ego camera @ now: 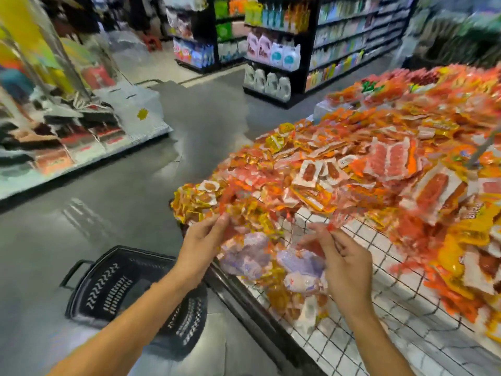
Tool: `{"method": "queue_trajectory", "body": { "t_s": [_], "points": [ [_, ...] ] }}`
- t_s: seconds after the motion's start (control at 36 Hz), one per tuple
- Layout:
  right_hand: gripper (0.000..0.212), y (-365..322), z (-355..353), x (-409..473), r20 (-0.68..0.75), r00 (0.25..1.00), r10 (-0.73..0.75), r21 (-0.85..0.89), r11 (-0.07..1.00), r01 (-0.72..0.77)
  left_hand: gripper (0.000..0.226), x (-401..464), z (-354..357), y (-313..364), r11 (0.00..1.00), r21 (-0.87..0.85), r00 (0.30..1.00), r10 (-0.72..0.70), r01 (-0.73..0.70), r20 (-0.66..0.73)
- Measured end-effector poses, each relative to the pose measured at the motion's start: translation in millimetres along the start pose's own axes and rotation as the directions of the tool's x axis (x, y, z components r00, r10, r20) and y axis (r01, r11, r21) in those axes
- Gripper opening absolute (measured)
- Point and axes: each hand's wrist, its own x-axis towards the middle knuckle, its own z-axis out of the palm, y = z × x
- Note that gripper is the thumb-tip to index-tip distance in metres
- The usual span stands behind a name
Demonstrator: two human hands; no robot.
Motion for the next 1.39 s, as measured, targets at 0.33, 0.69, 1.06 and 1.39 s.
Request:
{"method": "queue_trajectory", "body": {
  "t_s": [0.33,0.69,1.06,1.39],
  "points": [
    [0.026,12,213,-59,0.333,0.929,0.161,-0.115,0.985,-0.130,0.028,-119,-234,-17,0.985,-0.075,0.843,-0.171,0.155,-0.510],
    [0.012,87,364,-68,0.545,0.709,0.448,-0.222,0.892,-0.393,0.026,-209,-376,-52,0.947,-0.145,0.454,-0.268,0.287,-0.850],
    [0.018,201,519,7,0.612,0.481,0.628,-0.371,0.765,-0.527,0.027,-111,-412,-97,0.907,-0.283,0.153,-0.342,0.310,-0.927],
    [0.022,312,627,51,0.568,0.349,0.745,-0.590,0.665,-0.458,0.030,-1,-460,-199,0.830,-0.477,-0.014,-0.494,0.289,-0.869]
  ]
}}
